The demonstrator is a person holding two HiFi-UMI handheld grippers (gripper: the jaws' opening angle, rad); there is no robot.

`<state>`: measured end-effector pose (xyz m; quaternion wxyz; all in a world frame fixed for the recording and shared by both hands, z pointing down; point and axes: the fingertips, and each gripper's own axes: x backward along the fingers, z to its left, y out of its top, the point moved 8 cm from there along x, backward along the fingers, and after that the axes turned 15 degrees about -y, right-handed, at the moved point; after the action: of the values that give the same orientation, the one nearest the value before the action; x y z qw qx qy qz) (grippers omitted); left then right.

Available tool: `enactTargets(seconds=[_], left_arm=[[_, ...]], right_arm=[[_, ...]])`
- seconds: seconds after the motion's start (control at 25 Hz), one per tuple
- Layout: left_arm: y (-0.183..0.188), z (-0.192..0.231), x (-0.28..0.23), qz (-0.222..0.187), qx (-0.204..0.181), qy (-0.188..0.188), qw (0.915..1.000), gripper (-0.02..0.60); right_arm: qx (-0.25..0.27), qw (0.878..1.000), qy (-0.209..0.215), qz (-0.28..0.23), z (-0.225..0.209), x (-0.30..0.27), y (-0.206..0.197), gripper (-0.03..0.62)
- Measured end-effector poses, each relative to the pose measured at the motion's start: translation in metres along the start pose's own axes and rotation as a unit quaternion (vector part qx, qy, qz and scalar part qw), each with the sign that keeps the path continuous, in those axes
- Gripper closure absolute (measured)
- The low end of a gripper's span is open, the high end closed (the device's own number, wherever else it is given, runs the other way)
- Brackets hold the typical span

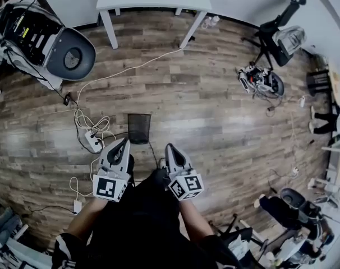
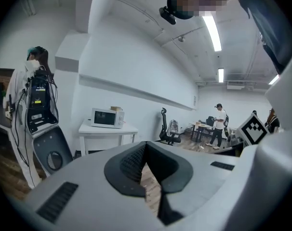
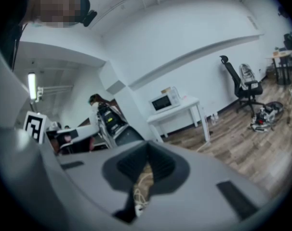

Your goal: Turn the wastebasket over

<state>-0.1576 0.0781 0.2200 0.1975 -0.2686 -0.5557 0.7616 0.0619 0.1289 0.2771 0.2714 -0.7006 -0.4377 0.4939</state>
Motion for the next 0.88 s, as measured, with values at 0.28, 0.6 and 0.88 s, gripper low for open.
enactTargets(seconds=[0.28,0.6,0.88], left_arm=[[-0.012,0.052,-0.01,0.021,0.023,-0.03,0.9991,0.548],[-0.035,0.089,-0.041,0.028,0.045,0.015,0.9985,0.548],[-0.079,0.11,-0.069,0.035,0.058,0.033,0.9972,0.548]], right_arm=[[0.004,1.0,-0.01,0.009,0.018,-0.049,-0.006,0.562],[0.042,0.997,0.02,0.056,-0.002,-0.121,-0.031,0.562],[0.094,0.989,0.039,0.106,-0.025,-0.181,-0.079,0.562]])
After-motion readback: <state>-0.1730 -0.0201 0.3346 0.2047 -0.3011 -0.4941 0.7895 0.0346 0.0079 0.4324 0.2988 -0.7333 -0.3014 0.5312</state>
